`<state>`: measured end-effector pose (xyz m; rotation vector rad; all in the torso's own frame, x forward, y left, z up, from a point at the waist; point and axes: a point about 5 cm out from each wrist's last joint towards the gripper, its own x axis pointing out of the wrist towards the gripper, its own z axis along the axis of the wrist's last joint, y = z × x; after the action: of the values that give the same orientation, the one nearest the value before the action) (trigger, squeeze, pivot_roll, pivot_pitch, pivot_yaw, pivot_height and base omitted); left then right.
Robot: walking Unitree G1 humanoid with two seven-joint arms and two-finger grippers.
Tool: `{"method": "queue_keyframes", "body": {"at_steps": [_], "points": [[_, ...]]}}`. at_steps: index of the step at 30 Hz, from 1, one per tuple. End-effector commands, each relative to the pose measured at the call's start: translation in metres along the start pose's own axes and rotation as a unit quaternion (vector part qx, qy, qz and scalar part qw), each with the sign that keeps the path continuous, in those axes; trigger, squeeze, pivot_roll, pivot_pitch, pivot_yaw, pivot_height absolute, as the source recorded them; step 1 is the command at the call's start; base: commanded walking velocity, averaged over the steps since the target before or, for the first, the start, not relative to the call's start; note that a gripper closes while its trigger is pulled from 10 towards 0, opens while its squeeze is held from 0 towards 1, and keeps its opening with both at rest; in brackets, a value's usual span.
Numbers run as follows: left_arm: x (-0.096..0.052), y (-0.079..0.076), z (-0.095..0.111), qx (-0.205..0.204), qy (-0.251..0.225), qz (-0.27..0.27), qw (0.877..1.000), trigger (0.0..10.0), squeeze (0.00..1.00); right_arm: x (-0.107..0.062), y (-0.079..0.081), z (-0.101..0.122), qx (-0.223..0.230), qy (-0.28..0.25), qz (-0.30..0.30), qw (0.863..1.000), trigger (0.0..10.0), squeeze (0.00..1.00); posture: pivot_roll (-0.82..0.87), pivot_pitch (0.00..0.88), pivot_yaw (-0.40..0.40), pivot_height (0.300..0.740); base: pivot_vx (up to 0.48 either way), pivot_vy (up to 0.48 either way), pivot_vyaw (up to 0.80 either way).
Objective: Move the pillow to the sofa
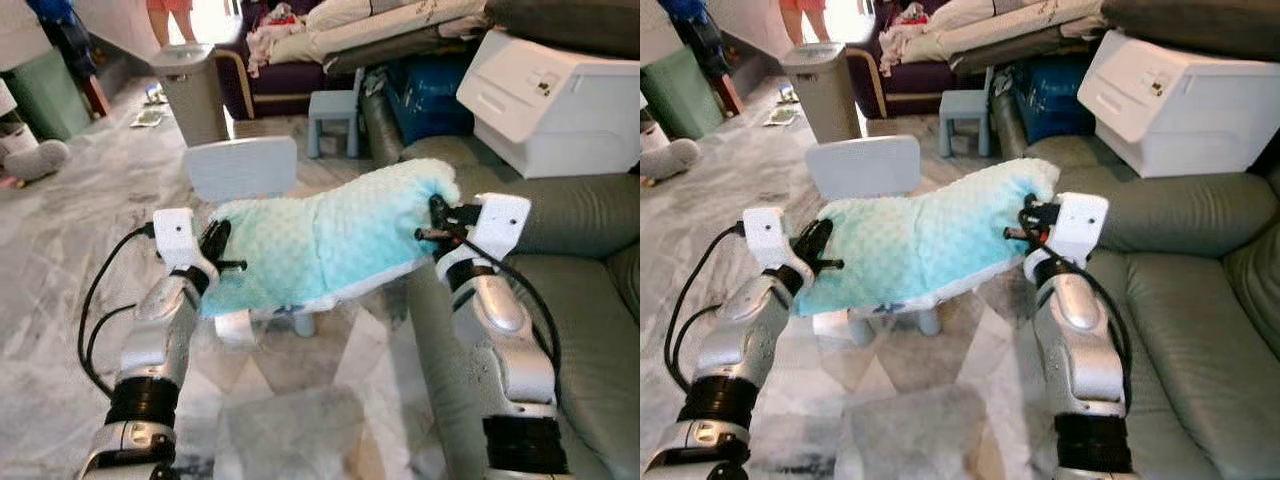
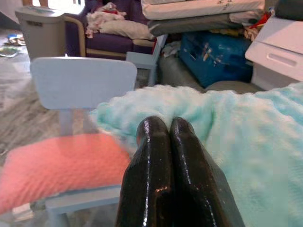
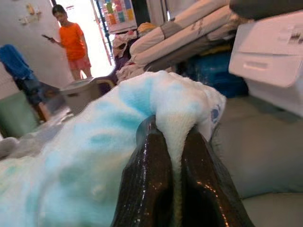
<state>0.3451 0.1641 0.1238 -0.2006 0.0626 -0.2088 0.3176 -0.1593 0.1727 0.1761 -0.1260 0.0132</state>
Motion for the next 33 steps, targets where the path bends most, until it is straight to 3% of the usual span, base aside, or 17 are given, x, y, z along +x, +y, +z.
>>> {"method": "queue_keyframes", "body": {"at_steps": [1,16,33], "points": [[-0.0016,0.008,0.0085,0.01,-0.012,0.009,1.0,10.0,0.0,0.0009,0.0107,0.0041,0.007,-0.011,0.018,1.0,10.0,0.0,-0.15,0.006,0.076,0.74,0.304,0.371,0.0],[-0.0029,0.0084,0.0066,0.021,-0.008,0.004,1.0,10.0,0.0,-0.0009,0.0127,0.0064,0.008,-0.019,0.023,1.0,10.0,0.0,-0.16,0.011,0.08,0.74,0.347,0.33,0.0],[-0.004,0.0052,0.0019,0.021,0.0,-0.004,1.0,10.0,0.0,-0.0004,0.0137,0.0081,0.008,-0.025,0.026,0.999,10.0,0.0,-0.15,0.01,0.076,0.74,0.446,0.0,0.0]]}}
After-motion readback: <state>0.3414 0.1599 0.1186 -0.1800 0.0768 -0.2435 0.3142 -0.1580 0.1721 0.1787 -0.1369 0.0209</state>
